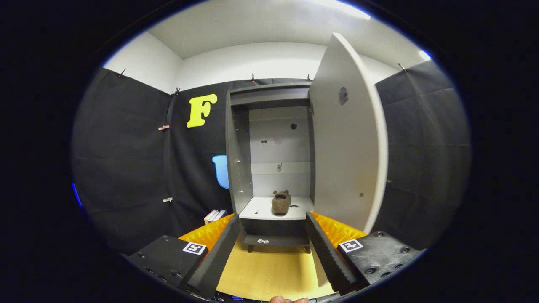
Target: Open the shoe cabinet door, grab the shoes and put them into the shoe cabinet, then close the shoe cabinet door.
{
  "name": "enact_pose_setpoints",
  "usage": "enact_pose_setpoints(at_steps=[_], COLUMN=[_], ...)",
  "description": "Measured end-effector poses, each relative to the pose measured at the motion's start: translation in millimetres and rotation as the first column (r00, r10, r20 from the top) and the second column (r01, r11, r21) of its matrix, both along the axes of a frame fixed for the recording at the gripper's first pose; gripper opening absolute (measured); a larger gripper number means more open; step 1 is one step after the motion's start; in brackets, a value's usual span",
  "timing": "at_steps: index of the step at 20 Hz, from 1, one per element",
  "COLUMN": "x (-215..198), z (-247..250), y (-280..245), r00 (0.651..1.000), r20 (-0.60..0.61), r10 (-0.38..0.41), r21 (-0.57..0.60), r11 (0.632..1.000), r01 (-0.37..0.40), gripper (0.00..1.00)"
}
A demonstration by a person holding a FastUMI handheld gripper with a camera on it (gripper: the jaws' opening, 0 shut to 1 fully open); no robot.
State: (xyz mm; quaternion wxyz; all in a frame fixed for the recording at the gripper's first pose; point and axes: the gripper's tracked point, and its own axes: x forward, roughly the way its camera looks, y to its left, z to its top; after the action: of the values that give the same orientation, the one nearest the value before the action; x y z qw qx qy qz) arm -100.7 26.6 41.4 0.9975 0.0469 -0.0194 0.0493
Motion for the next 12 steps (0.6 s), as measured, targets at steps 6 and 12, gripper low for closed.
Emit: enact_pose_setpoints(at_steps=[6, 12], x=[-0.9, 32.8], z=[2.7, -14.1], y=[-119.8, -210.8], r00=[0.979, 0.946], r20=[-0.025, -0.074], r10=[-0.202, -0.316], r21=[0.059, 0.037], r11=[0.977, 0.947], r01=[0.203, 0.319], gripper=[0.98, 0.98])
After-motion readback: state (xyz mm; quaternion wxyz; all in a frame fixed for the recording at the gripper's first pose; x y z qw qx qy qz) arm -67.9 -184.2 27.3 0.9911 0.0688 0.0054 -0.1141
